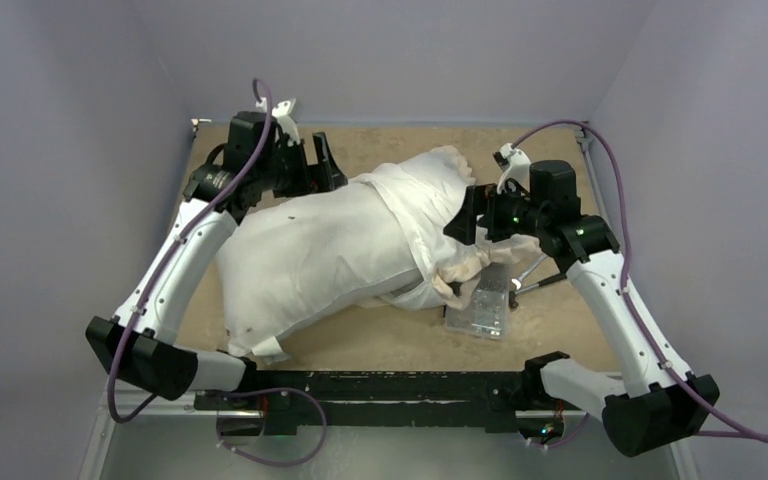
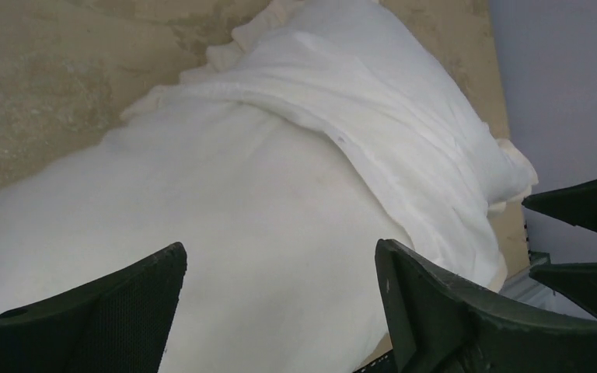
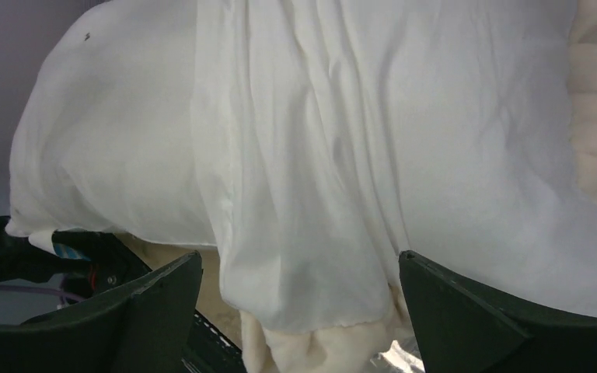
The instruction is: Remove the pillowcase from the pillow
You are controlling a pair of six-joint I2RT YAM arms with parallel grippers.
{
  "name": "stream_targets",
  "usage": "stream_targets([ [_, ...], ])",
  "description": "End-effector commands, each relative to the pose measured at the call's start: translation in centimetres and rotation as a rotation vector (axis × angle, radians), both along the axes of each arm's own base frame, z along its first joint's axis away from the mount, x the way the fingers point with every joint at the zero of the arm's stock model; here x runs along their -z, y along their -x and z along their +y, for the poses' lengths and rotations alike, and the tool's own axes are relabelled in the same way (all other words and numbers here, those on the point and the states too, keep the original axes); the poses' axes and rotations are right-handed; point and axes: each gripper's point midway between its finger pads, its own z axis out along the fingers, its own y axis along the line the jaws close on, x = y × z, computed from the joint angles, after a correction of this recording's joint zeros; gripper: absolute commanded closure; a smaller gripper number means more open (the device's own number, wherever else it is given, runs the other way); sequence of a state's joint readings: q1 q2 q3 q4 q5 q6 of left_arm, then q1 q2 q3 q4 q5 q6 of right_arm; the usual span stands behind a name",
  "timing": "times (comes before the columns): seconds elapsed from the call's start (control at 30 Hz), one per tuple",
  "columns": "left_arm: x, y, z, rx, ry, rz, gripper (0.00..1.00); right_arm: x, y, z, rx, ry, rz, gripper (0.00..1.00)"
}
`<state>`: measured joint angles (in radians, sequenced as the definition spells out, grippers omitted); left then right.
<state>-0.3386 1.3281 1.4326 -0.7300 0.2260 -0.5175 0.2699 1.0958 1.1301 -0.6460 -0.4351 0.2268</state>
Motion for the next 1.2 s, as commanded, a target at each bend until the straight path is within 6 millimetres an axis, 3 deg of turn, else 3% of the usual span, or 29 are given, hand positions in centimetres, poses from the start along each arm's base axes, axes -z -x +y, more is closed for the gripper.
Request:
stream_targets([
  [0.0, -2.2, -3.0, 0.9, 0.006, -0.102, -0.094, 0.09, -2.5, 0.1, -1.1, 0.035, 0.022, -0.08, 0.01],
  [0.13, 0.5, -6.3, 2.3, -0.036, -0.222, -0.077, 0.08, -2.9, -0.8, -1.2, 0.065, 0.018, -0.104, 0.01],
  [0.37, 8.9, -9.5, 1.6, 0.038, -0.315, 0.045, 0.08, -5.3, -3.8, -0.5, 0.061, 0.008, -0.174, 0.01],
  [0.43, 11.1, -9.2, 0.7, 0.097, -0.294, 0.101, 0.09, -5.7, -4.7, -0.1, 0.055, 0.004, -0.181, 0.01],
  [0.53, 13.2, -7.1, -1.9, 0.23, -0.179, 0.192, 0.14, -5.5, -6.2, 0.5, 0.043, 0.008, -0.161, 0.01],
  [0.63, 14.1, -4.8, -3.8, 0.312, -0.052, 0.238, 0.22, -5.4, -7.6, 1.3, 0.034, 0.024, -0.153, 0.01],
  [0.77, 15.0, -2.1, -4.6, 0.336, 0.035, 0.26, 0.31, -5.2, -9.9, 3.0, 0.035, 0.063, -0.133, 0.01],
  [0.8, 14.9, -1.6, -4.8, 0.34, 0.05, 0.256, 0.36, -5.0, -10.4, 3.8, 0.027, 0.077, -0.127, 0.01],
  [0.87, 15.3, -0.7, -4.8, 0.341, 0.056, 0.263, 0.58, -4.6, -11.3, 5.5, 0.007, 0.113, -0.125, 0.01],
  [1.03, 14.5, -0.1, -4.5, 0.336, 0.043, 0.222, 0.96, -4.4, -13.1, 9.5, -0.033, 0.167, -0.136, 0.01],
  [1.17, 12.5, -0.6, -3.7, 0.3, 0.004, 0.158, 1.0, -3.0, -14.5, 11.6, -0.061, 0.204, -0.127, 0.01],
])
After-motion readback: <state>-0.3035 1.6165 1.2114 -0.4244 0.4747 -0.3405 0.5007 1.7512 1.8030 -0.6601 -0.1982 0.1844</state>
